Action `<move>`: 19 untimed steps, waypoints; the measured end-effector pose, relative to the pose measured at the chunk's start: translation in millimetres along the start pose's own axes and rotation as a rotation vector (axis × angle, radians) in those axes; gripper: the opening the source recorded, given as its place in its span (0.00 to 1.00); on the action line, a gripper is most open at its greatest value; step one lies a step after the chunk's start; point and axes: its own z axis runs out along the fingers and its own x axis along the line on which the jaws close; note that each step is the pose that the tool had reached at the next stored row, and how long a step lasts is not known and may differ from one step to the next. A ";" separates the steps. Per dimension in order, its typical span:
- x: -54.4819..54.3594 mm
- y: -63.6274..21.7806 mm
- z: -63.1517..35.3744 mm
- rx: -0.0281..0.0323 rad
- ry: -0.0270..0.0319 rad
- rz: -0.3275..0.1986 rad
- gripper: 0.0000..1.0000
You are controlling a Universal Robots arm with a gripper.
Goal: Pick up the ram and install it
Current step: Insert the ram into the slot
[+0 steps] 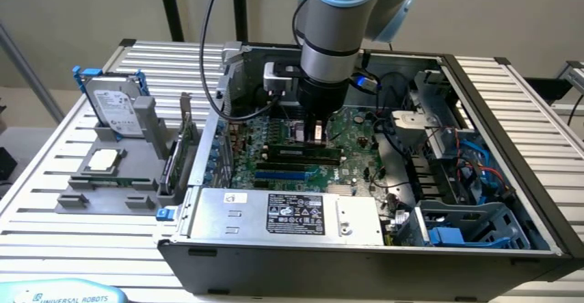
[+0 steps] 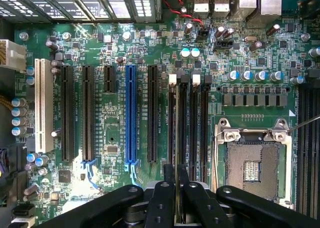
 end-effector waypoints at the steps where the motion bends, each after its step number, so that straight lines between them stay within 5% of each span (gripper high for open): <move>1: 0.0 0.0 0.0 0.0000 0.0004 0.000 0.13; 19: 0.0 0.1 -1.5 -0.0022 0.0010 -0.002 0.13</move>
